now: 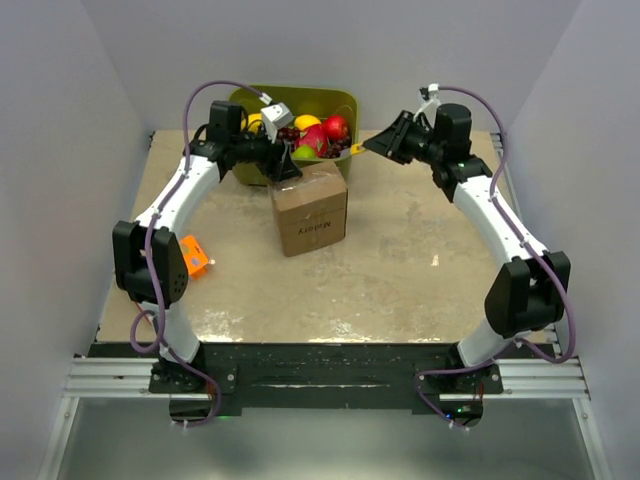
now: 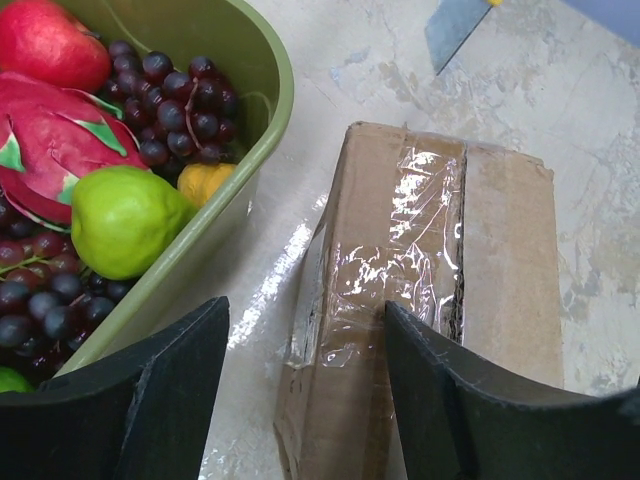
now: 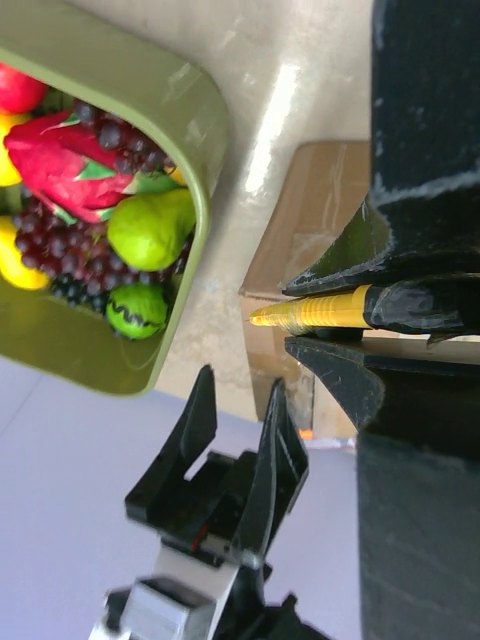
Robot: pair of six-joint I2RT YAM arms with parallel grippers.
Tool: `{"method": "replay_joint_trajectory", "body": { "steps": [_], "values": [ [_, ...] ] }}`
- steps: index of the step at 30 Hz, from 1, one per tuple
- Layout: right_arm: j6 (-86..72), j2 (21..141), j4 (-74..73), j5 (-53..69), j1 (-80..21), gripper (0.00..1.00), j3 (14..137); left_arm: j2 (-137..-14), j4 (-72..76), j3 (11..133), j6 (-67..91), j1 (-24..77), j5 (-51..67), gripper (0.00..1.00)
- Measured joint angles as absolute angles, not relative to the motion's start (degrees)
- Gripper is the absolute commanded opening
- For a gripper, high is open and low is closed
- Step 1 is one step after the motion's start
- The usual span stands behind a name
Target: Unpack the express box
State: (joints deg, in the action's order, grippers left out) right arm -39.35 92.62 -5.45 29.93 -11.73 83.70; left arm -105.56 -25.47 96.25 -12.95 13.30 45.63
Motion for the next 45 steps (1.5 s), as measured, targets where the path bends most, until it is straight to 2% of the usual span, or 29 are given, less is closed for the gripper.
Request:
{"method": "replay_joint_trajectory", "body": {
  "steps": [16, 45],
  "values": [
    [-34.24, 93.47, -12.75, 24.62, -14.52, 0.00, 85.58, -105.30, -23.59, 95.22, -12.38, 13.32, 46.04, 0.64],
    [-35.83, 95.98, -8.51, 23.49, -15.18, 0.00, 85.60, -104.53, -23.11, 94.13, -12.34, 13.65, 46.26, 0.62]
  ]
}}
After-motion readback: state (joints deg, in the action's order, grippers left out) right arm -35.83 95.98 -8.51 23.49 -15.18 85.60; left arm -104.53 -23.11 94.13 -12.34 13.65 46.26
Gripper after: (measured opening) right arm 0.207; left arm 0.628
